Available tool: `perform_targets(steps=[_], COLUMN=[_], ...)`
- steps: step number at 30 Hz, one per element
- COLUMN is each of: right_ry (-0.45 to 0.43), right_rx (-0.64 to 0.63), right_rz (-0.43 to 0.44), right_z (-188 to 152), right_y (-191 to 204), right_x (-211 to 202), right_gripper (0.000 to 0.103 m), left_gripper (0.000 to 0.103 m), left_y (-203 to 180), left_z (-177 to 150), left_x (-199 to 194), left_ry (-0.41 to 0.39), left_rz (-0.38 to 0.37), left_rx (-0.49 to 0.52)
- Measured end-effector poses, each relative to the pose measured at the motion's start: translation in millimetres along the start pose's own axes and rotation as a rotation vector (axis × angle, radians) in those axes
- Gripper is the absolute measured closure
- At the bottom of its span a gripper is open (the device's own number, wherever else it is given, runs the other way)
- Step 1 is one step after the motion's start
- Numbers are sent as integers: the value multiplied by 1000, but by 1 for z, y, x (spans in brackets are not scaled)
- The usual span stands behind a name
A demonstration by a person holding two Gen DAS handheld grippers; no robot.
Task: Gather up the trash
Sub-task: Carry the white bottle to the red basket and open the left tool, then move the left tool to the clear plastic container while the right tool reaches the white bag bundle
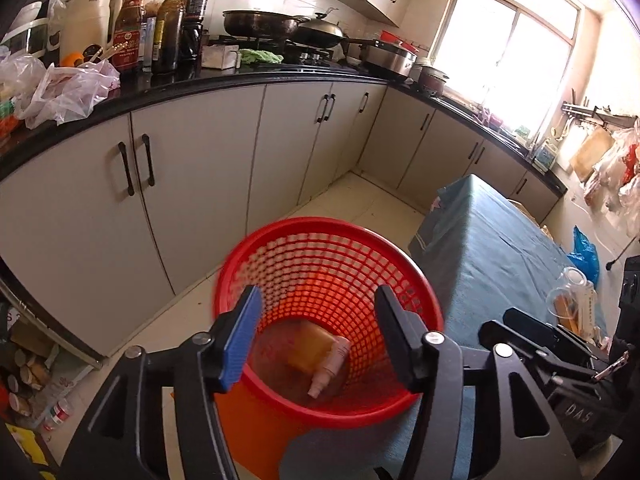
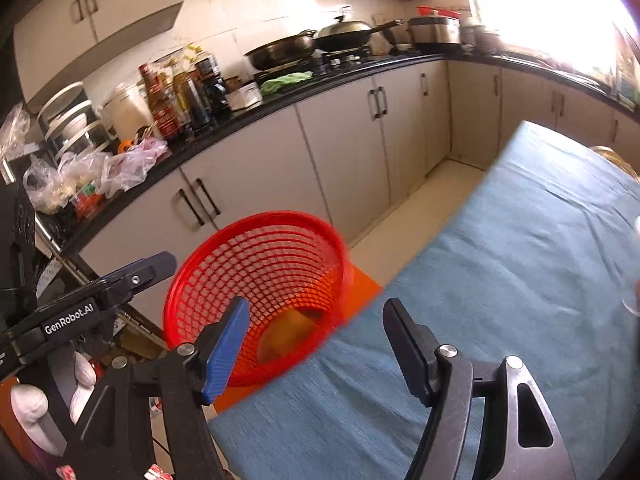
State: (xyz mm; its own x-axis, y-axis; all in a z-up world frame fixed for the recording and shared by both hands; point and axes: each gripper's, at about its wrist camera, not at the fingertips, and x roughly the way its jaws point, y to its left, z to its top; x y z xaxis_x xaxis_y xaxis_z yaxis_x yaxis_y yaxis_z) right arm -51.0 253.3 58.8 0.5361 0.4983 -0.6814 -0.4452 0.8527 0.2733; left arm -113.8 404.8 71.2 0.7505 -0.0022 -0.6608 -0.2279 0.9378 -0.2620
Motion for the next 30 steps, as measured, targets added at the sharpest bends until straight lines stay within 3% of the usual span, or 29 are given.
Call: perform_targets(steps=[10,19,30], right_ry=[-1,-42,-129], right_rx=[139,262,422], right_rz=[-73,-163,-392], right_z=[-51,-98,-147], right_y=[-67,-144,-256], right_x=[-58,-133,-248], right_gripper=[29,27,19], left_gripper=[41,36,28], left_y=[-57,-148,-261], left_z=[-20,-42,-46], left_x=[-2,4,33], left_ry=[50,94,156], left_rz=[-53,-135,-291], left_rx=[92,224,343])
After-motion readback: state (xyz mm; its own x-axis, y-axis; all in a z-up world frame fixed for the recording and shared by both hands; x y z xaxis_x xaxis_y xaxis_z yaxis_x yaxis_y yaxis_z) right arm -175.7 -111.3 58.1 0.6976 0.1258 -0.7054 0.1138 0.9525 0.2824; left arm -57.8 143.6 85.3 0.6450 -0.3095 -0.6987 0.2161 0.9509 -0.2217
